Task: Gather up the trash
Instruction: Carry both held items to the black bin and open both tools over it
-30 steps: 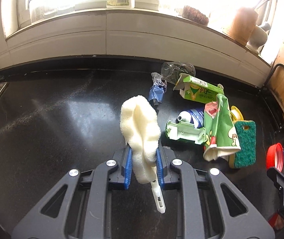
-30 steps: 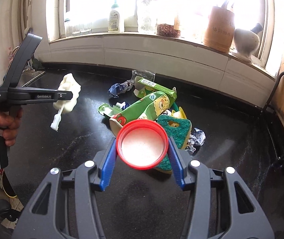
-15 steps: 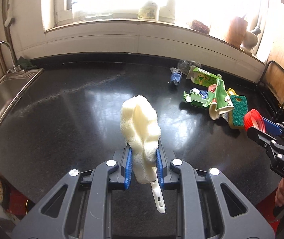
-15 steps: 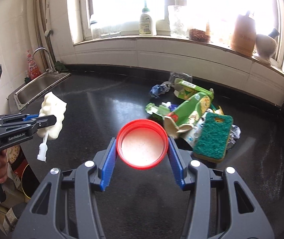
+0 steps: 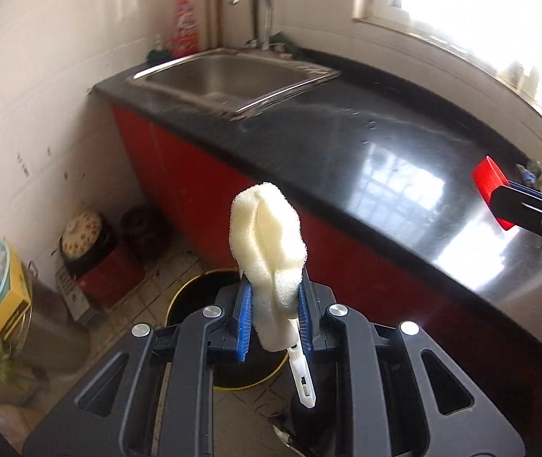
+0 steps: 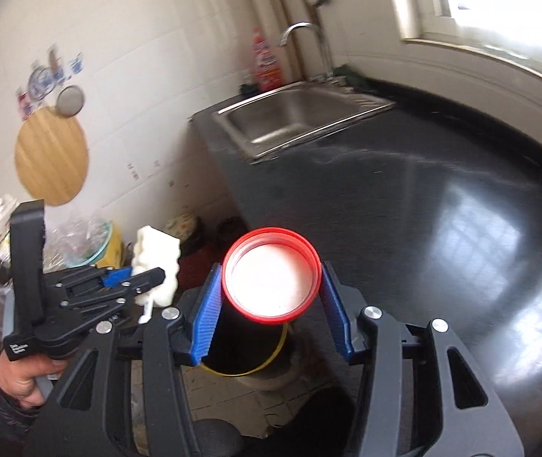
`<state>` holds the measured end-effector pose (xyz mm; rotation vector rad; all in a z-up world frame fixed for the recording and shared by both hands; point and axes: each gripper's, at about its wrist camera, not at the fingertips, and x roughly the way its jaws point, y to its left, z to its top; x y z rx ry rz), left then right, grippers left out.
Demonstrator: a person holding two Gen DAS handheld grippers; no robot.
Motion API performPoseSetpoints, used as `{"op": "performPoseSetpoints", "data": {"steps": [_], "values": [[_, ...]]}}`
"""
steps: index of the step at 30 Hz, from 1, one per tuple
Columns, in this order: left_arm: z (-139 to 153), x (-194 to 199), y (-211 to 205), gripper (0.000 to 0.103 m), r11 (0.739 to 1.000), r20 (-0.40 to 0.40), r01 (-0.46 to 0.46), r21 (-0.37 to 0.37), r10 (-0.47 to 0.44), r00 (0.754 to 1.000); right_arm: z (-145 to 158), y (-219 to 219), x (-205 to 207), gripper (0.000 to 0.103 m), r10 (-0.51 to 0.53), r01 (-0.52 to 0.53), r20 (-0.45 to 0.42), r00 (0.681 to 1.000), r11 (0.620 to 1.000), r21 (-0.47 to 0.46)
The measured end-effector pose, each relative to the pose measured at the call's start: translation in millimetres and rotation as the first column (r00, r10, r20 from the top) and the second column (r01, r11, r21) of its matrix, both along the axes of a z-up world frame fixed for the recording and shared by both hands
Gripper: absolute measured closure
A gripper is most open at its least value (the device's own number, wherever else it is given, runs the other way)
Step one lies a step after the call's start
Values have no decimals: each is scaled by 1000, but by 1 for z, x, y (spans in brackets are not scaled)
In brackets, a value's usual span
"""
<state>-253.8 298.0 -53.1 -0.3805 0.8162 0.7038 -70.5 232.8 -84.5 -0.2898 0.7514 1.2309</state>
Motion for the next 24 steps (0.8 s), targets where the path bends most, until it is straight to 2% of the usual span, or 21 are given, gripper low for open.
{"op": "performPoseSetpoints", "data": {"steps": [3, 6, 9, 13, 17, 21, 22, 23, 24], "values": [[-35, -34, 30, 83, 996, -30, -78, -50, 76, 997, -31, 54, -25, 53, 112, -116, -67, 991, 991, -67], [-82, -54, 57, 83, 983, -52, -122, -134, 116, 992, -68, 98, -45, 53, 163, -175, -86, 983, 972, -157], [-135, -59, 78, 83, 959, -67, -147, -241, 135, 989, -105, 135, -56, 53, 184, -200, -90, 979, 949, -243], [-192, -63, 99, 83, 932, -74, -166, -322, 150, 986, -154, 170, -61, 53, 183, -213, -119, 976, 914, -345], [-223, -57, 106, 82, 914, -85, -158, -375, 136, 987, -192, 199, -58, 53, 165, -194, -102, 981, 876, -442], [-244, -54, 109, 80, 895, -101, -151, -419, 119, 988, -205, 209, -55, 50, 138, -180, -123, 983, 865, -468], [-245, -54, 110, 72, 896, -104, -154, -417, 121, 987, -207, 211, -55, 37, 130, -178, -132, 983, 864, -472], [-245, -54, 110, 52, 896, -110, -161, -413, 126, 986, -208, 212, -53, 29, 120, -170, -135, 984, 867, -468], [-243, -56, 110, 41, 898, -112, -174, -403, 140, 984, -206, 213, -50, 23, 112, -163, -138, 984, 876, -455]]}}
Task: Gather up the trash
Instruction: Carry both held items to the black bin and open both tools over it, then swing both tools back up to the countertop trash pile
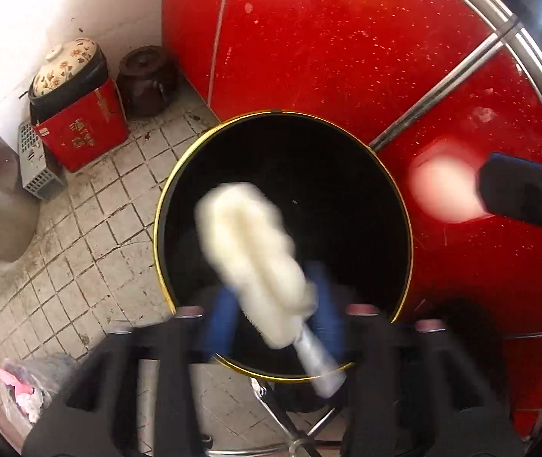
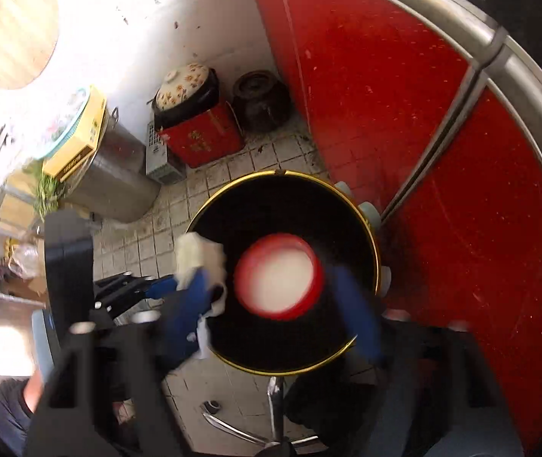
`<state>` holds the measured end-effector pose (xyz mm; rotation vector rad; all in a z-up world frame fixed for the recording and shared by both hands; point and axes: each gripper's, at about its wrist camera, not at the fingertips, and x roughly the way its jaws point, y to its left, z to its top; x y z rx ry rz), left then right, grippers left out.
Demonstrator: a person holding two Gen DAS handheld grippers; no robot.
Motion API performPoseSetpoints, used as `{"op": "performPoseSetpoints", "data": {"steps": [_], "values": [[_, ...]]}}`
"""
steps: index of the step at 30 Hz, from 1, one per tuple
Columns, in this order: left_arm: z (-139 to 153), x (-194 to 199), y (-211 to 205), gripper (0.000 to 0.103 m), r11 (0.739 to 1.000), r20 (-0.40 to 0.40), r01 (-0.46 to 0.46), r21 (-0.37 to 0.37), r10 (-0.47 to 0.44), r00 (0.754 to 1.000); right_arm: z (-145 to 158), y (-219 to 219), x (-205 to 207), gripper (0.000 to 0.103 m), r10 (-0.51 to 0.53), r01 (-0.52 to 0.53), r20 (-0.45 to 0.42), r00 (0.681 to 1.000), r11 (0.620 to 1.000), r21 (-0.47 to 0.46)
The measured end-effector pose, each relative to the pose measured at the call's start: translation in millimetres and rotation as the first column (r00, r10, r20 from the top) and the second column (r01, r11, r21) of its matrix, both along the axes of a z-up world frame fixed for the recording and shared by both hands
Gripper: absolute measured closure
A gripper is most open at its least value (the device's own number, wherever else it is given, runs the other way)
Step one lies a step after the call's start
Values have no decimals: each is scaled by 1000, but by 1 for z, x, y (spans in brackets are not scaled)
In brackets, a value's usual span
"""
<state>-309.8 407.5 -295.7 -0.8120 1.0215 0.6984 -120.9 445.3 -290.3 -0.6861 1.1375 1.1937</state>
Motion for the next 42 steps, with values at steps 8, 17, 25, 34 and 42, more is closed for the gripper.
{"op": "performPoseSetpoints", "data": {"steps": [8, 17, 25, 34, 42], "values": [[14, -12, -1, 14, 999, 6, -23, 33, 23, 1000, 6, -16, 6, 22, 2, -1, -36, 999, 1000, 26], [65, -20, -10, 13, 988, 41, -109, 111, 105, 994, 72, -50, -9, 18, 15, -13, -11, 1000, 984, 179], [177, 30, -63, 13, 971, 181, 2, 238, -46, 982, 186, -180, 32, 10, -222, 153, 136, 966, 908, 390], [274, 190, -215, 13, 813, 191, 423, 401, -526, 829, 258, -423, 107, 10, -713, 523, 292, 638, 679, 514], [305, 286, -371, 13, 568, 153, 676, 470, -806, 571, 264, -605, 104, 10, -895, 714, 349, 276, 434, 549]]}}
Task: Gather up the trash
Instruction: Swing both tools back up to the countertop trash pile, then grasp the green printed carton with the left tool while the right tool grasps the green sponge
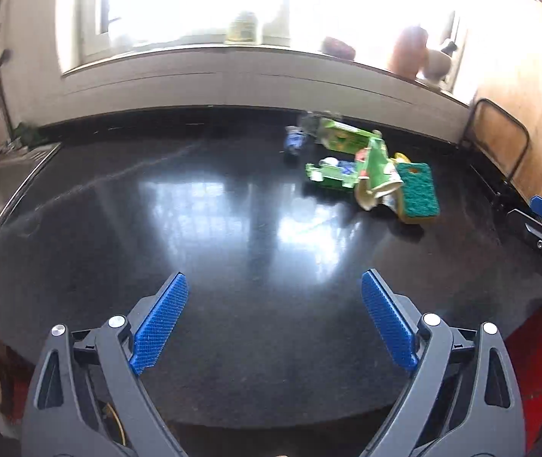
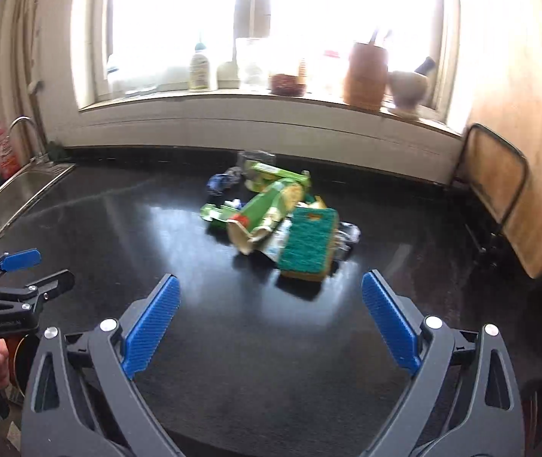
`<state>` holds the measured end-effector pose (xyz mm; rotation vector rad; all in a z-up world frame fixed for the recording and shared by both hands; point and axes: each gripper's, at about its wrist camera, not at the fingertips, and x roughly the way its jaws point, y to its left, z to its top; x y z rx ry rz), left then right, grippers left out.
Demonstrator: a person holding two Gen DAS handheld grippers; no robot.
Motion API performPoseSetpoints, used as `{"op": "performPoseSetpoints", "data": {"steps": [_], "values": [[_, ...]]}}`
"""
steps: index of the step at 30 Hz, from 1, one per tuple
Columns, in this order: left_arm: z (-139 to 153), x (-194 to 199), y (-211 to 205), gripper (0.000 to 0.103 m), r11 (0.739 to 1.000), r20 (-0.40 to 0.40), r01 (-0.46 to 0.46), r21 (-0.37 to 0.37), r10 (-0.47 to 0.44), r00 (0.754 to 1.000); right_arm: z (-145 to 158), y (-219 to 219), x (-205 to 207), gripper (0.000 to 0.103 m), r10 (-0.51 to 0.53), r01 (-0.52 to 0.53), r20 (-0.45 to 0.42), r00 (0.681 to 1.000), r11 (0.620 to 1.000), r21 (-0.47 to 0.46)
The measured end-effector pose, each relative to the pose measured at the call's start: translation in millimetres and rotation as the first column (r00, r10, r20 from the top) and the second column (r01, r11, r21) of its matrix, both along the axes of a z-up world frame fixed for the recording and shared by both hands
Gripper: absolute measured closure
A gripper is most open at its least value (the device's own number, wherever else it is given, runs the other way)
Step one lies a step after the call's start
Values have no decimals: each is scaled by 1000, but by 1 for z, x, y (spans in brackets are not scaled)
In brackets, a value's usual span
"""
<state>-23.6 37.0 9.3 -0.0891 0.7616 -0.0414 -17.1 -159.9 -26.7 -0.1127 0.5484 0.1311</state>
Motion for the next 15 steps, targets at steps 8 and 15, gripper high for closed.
{"op": "performPoseSetpoints", "data": {"steps": [8, 15], "values": [[-3, 28, -51, 13, 991, -17, 125, 44, -124, 992, -11, -42, -3, 10, -59, 60, -31, 998, 998, 28], [-8, 57, -43, 13, 987, -38, 156, 36, -154, 987, -24, -18, 42, 10, -37, 38, -58, 998, 999, 17]]}}
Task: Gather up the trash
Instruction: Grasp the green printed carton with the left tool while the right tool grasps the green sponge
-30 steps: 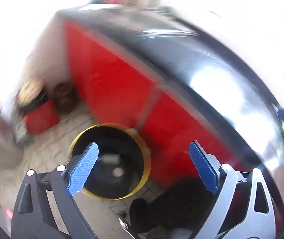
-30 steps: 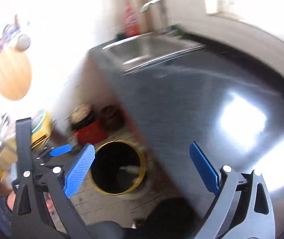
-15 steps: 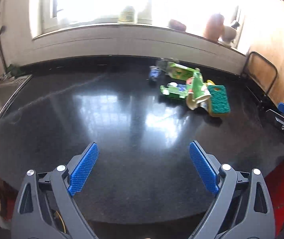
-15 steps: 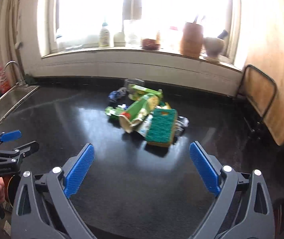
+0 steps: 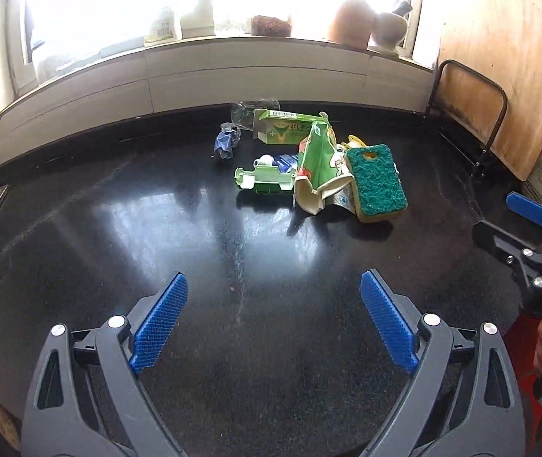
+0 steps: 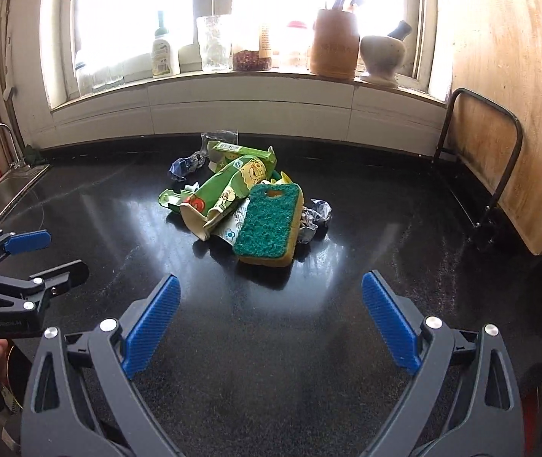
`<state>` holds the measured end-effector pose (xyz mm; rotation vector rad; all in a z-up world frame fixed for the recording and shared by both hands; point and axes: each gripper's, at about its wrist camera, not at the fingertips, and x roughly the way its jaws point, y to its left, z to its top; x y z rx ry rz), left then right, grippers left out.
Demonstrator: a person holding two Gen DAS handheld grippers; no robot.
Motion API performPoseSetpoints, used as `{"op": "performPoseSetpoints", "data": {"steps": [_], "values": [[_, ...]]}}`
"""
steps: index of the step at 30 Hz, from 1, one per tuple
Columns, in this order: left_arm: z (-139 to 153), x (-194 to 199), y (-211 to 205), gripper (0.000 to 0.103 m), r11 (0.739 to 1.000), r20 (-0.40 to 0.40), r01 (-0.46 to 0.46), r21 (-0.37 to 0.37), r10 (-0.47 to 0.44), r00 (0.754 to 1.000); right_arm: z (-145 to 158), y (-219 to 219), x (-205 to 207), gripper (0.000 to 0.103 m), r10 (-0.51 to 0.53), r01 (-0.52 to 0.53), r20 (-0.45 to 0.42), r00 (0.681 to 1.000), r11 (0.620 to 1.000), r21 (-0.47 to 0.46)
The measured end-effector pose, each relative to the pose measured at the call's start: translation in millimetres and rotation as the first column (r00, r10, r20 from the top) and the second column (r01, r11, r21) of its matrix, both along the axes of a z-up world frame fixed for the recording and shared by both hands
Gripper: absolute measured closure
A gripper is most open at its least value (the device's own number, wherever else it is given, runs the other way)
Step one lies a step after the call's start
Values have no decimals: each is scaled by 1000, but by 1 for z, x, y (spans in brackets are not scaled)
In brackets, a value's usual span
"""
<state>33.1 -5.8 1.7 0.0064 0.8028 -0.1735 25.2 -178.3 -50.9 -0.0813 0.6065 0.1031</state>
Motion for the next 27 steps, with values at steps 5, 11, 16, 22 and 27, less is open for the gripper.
{"op": "performPoseSetpoints", "data": {"steps": [5, 11, 16, 22, 27], "values": [[1, 64, -3, 13, 998, -35, 48, -40, -50, 998, -22, 0, 52, 10, 5, -6, -45, 999, 1000, -24], [-17, 148, -25, 13, 993, -87, 110, -31, -112, 990, -47, 2, 102, 16, 9, -11, -111, 994, 1000, -17], [-39, 188, -39, 18, 992, -97, 126, -6, -126, 987, -53, 1, 126, 19, 10, -9, -141, 990, 1000, 3], [-51, 205, -56, 54, 987, -110, 162, -24, -163, 980, -62, 5, 143, 30, 0, -2, -163, 987, 1000, -13], [-48, 200, -65, 89, 984, -88, 177, -33, -179, 980, -66, 10, 145, 50, 4, -6, -164, 986, 1000, -17]]}}
